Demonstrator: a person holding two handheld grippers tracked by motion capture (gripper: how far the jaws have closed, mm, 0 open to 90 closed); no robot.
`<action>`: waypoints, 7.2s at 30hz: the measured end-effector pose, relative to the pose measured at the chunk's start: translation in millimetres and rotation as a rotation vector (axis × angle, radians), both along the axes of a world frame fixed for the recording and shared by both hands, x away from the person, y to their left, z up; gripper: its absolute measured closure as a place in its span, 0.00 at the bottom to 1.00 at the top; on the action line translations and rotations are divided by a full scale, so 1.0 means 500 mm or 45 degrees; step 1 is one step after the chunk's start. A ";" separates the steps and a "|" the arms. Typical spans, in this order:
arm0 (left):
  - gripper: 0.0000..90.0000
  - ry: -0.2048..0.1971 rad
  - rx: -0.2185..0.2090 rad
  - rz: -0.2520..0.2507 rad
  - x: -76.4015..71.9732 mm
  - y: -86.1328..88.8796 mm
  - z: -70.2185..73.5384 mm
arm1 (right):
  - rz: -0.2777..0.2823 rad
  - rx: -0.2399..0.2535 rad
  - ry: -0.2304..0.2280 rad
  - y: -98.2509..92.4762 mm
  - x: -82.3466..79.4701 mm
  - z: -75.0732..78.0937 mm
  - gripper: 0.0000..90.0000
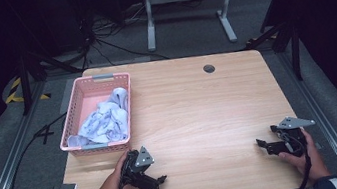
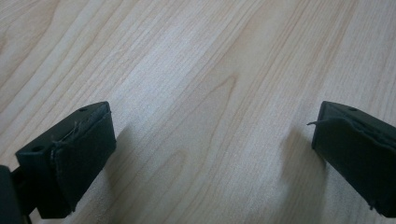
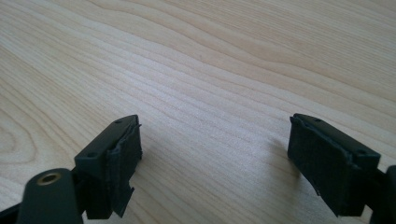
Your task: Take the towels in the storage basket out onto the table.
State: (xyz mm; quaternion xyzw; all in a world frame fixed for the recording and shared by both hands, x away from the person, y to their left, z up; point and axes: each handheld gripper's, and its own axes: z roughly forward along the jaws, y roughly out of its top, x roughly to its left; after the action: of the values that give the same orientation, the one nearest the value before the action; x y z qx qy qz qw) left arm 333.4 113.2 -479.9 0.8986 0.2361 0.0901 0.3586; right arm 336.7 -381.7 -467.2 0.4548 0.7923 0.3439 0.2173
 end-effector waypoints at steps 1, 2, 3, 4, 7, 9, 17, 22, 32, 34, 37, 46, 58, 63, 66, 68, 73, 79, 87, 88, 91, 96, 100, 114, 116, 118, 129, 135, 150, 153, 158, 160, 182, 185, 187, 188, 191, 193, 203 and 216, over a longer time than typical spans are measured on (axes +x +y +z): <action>0.00 -0.002 0.000 -0.010 0.001 0.001 0.000 | 0.000 0.000 0.000 0.000 0.000 0.000 0.20; 0.00 -0.002 0.003 -0.018 0.001 0.002 0.000 | 0.000 0.000 0.000 0.000 0.000 0.000 0.20; 0.00 -0.002 0.003 -0.018 0.001 0.002 0.000 | 0.000 0.000 0.000 0.000 0.000 0.000 0.20; 0.00 -0.004 0.000 -0.031 0.002 0.003 0.000 | 0.000 0.001 0.000 0.000 0.000 0.000 0.20; 0.00 -0.006 0.002 -0.081 0.007 0.013 0.000 | 0.000 0.001 0.001 0.000 0.000 0.000 0.20; 0.00 -0.002 0.000 -0.092 0.010 0.021 -0.001 | 0.000 0.001 0.001 0.000 0.000 0.000 0.20; 0.18 -0.033 0.055 -0.086 0.004 0.030 0.018 | 0.000 0.000 0.000 0.000 0.000 0.000 0.20; 0.21 -0.057 0.046 -0.069 0.001 0.043 0.038 | 0.000 0.001 0.001 0.000 0.000 0.000 0.20; 0.19 -0.177 -0.029 0.006 -0.001 0.082 0.103 | 0.001 0.001 0.001 0.000 0.000 0.000 0.20; 0.19 -0.200 -0.036 0.028 0.000 0.095 0.118 | 0.001 0.003 0.001 0.000 0.000 0.000 0.20; 0.18 -0.258 -0.057 0.077 0.004 0.121 0.147 | 0.001 0.002 0.000 0.000 0.000 0.000 0.20; 0.17 -0.328 -0.109 0.236 0.029 0.195 0.203 | 0.000 0.001 0.002 0.000 0.000 0.000 0.20; 0.17 -0.227 0.026 0.340 0.130 0.235 0.228 | -0.001 0.001 0.002 0.000 -0.001 0.000 0.20; 0.17 -0.155 0.129 0.355 0.177 0.225 0.219 | 0.000 0.001 0.001 0.000 -0.001 0.000 0.20; 0.17 -0.105 0.228 0.361 0.204 0.220 0.204 | -0.001 0.001 0.002 0.000 -0.001 0.000 0.20; 0.17 -0.025 0.274 0.381 0.230 0.217 0.189 | -0.001 0.001 0.002 0.000 -0.001 0.000 0.20; 0.16 0.029 0.286 0.369 0.268 0.213 0.175 | -0.002 0.001 0.002 0.000 -0.001 0.000 0.20; 0.00 0.239 0.347 0.408 0.319 0.207 0.139 | -0.011 0.000 0.004 0.000 0.000 0.000 0.18; 0.00 0.414 0.349 0.395 0.359 0.189 0.101 | -0.010 0.000 0.005 0.000 0.000 0.000 0.18; 0.00 0.414 0.349 0.395 0.359 0.189 0.101 | -0.011 0.000 0.005 0.000 0.000 0.000 0.18; 0.00 0.422 0.362 0.393 0.365 0.188 0.098 | -0.011 0.001 0.005 0.000 0.000 0.000 0.18; 0.22 0.393 0.381 0.413 0.361 0.184 0.110 | 0.003 -0.002 0.005 0.000 0.000 0.000 0.18; 0.52 0.377 0.353 0.408 0.358 0.186 0.115 | 0.009 -0.003 0.005 0.000 0.000 0.000 0.18; 0.72 0.137 0.262 0.573 0.328 0.204 0.150 | 0.013 0.000 0.003 0.001 -0.001 0.000 0.18; 0.73 0.083 0.213 0.597 0.319 0.213 0.167 | 0.014 0.001 0.003 0.001 -0.001 -0.001 0.18; 0.73 0.071 0.190 0.608 0.313 0.219 0.179 | 0.013 0.001 0.002 0.001 -0.001 -0.001 0.18; 0.74 -0.104 -0.143 0.633 0.265 0.267 0.332 | 0.013 0.001 0.002 0.001 -0.001 -0.001 0.18; 0.74 -0.150 -0.214 0.636 0.253 0.271 0.386 | 0.012 0.001 0.002 0.001 -0.001 -0.001 0.18; 0.74 -0.272 -0.332 0.593 0.234 0.242 0.520 | 0.012 0.001 0.002 0.001 -0.001 -0.001 0.18; 0.74 -0.310 -0.351 0.552 0.226 0.220 0.564 | 0.012 0.002 0.003 0.001 -0.001 -0.001 0.18; 0.74 -0.335 -0.378 0.519 0.218 0.197 0.607 | 0.013 -0.007 0.002 0.001 -0.001 -0.001 0.18; 0.74 -0.341 -0.387 0.494 0.215 0.182 0.622 | 0.012 -0.006 0.004 0.001 -0.001 -0.001 0.18; 0.74 -0.110 -0.378 0.115 0.253 -0.093 0.477 | 0.011 0.000 0.000 0.001 -0.002 -0.001 0.18; 0.74 -0.038 -0.343 0.062 0.255 -0.139 0.420 | 0.012 -0.001 -0.001 0.001 -0.002 -0.001 0.18; 0.74 0.017 -0.306 0.020 0.258 -0.167 0.375 | 0.011 -0.001 0.000 0.001 -0.002 -0.001 0.18; 0.73 0.036 -0.292 0.005 0.258 -0.175 0.361 | 0.012 -0.005 0.003 0.001 -0.002 -0.001 0.18; 0.72 0.087 -0.221 -0.044 0.255 -0.211 0.296 | 0.013 -0.003 0.003 0.001 -0.002 -0.001 0.18; 0.69 0.106 -0.154 -0.052 0.251 -0.227 0.260 | 0.010 0.000 0.004 0.001 -0.002 0.000 0.18; 0.25 -0.035 -0.177 0.092 0.206 -0.192 0.238 | 0.016 -0.011 0.006 0.001 -0.001 0.000 0.18; 0.42 -0.042 0.098 -0.108 0.079 -0.212 0.085 | 0.106 0.007 -0.070 0.053 0.050 0.073 0.38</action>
State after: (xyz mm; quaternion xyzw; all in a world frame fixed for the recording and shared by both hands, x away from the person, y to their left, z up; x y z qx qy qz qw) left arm 373.1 7.2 -437.2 0.9193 0.1882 0.0987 0.3312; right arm 361.7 -355.0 -430.7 0.4126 0.8032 0.3671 0.2232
